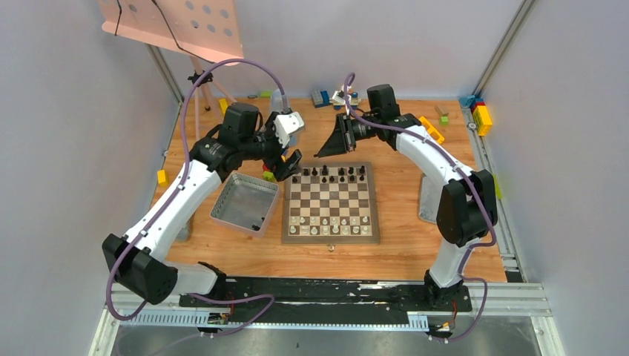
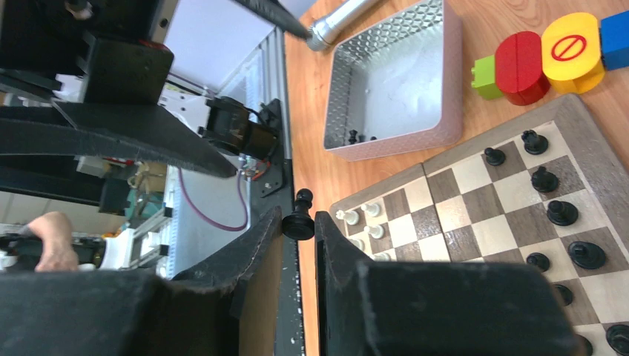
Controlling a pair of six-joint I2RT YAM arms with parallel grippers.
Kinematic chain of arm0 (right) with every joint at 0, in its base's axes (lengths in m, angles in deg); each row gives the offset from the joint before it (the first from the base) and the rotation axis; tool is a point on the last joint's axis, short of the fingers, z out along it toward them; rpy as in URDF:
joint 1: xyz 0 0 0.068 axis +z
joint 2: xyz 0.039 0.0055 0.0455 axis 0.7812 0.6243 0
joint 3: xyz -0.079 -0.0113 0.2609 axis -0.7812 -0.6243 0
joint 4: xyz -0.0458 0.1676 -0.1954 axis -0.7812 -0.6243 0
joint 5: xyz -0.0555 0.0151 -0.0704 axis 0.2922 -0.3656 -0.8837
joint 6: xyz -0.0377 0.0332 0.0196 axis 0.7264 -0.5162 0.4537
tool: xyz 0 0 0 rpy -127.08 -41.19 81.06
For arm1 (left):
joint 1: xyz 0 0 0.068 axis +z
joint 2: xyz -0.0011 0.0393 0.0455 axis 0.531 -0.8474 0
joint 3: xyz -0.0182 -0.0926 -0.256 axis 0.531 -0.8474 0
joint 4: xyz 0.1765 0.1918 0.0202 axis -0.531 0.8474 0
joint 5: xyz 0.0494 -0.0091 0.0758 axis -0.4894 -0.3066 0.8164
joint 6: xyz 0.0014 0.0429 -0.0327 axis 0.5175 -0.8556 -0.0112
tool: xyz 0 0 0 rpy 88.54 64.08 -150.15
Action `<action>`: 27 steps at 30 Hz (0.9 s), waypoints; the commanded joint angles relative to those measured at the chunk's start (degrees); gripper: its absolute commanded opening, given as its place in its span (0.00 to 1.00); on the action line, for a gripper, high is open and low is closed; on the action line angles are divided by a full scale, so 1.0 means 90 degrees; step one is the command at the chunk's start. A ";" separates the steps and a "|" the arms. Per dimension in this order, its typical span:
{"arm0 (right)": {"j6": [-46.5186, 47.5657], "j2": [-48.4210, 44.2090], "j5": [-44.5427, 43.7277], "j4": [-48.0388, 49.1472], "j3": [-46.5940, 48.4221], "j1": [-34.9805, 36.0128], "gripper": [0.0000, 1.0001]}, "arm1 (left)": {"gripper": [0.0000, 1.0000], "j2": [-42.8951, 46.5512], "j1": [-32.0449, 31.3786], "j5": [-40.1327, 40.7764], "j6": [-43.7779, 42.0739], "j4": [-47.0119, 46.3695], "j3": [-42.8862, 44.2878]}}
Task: Set up the chess pieces on the board
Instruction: Place the chess piece on the chessboard.
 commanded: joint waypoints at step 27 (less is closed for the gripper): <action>-0.2602 0.0233 0.1720 0.2627 -0.0281 -0.0185 0.00 | 0.53 -0.0549 0.0012 -0.2304 -0.0836 -0.1739 -0.0062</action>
